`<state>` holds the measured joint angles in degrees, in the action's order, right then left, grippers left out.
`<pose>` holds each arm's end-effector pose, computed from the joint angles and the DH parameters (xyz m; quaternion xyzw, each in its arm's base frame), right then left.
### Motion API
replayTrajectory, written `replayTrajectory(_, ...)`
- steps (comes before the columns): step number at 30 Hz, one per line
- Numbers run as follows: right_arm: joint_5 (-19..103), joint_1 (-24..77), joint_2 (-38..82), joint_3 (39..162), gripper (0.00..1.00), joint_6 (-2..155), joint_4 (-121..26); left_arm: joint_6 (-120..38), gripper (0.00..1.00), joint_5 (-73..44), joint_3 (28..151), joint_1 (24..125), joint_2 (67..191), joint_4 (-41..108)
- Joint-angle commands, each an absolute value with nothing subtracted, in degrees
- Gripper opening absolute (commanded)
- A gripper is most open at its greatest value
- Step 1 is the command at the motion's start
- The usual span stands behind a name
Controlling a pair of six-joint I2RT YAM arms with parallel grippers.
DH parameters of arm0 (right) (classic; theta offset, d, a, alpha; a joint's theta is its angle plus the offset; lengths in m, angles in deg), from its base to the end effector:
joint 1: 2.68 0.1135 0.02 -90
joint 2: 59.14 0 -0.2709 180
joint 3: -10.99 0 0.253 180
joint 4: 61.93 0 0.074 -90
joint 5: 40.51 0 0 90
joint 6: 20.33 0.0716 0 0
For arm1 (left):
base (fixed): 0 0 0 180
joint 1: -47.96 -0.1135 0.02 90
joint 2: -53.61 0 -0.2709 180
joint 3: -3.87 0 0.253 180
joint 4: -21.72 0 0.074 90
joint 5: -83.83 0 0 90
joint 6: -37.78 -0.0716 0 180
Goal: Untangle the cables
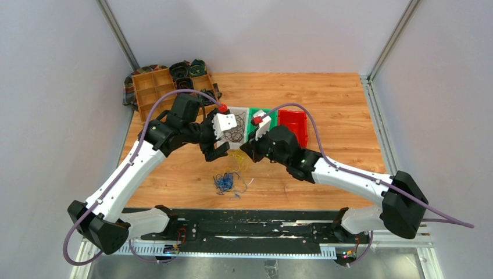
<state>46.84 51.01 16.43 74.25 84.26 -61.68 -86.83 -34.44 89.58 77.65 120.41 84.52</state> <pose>0.1997 0.2773 0.2903 -0.2746 0.7302 0.3659 0.5075 0.2016 -0.1540 0.3495 0.5558 0.7046 -0.2082 0.3891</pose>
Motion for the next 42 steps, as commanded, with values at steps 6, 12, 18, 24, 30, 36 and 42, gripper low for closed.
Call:
replayTrajectory(6, 54.47, 57.45, 13.07, 74.71, 0.01, 83.93, -62.91, -74.48, 0.75, -44.78, 91.89, 77.23, 119.69, 82.55)
replayTrajectory(12, 55.34, 57.54, 12.41, 74.55, 0.01, 85.09, -62.44, -85.38, 0.71, -52.47, 93.2, 77.23, 118.82, 94.25)
replayTrajectory(18, 54.04, 57.52, 12.58, 75.37, 0.01, 86.6, -61.57, -96.8, 0.71, -51.26, 95.2, 77.23, 116.19, 97.27)
replayTrajectory(24, 51.02, 57.45, 14.03, 77.54, 0.01, 88.63, -59.31, -109.0, 0.71, -45.82, 93.84, 78.1, 114.19, 97.23)
replayTrajectory(30, 48.08, 56.88, 16.06, 80.46, 0.0, 90.79, -57.64, -111.55, 0.66, -38.68, 86.95, 81.19, 108.55, 88.16)
replayTrajectory(36, 45.21, 56.14, 17.44, 81.94, 0.01, 92.81, -56.92, -112.32, 0.57, -36.06, 80.57, 82.23, 102.92, 78.0)
replayTrajectory(42, 43.56, 55.31, 17.93, 82.29, 0.01, 94.47, -56.93, -112.76, 0.47, -35.88, 79.94, 82.24, 103.11, 77.47)
